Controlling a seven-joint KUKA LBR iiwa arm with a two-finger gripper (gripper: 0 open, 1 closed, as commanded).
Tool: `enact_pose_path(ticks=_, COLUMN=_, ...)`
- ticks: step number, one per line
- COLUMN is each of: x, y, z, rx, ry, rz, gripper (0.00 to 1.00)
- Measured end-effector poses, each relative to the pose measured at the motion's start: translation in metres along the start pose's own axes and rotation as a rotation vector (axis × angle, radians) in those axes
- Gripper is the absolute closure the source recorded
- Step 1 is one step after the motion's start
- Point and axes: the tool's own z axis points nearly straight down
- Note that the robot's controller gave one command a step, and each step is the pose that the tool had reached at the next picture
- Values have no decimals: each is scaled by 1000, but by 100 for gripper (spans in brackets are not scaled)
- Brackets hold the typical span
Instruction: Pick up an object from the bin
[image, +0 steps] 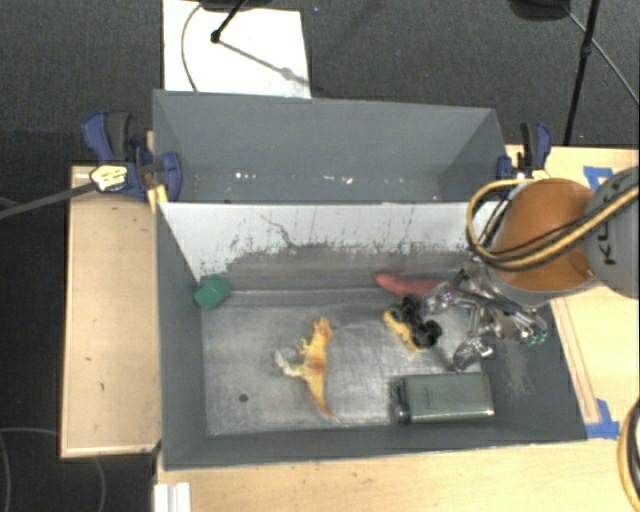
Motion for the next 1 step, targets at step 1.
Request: enact_pose_path(ticks=1, x=-13, y=16, z=-21, rx=-7, ry=18, rz=44, gripper=0)
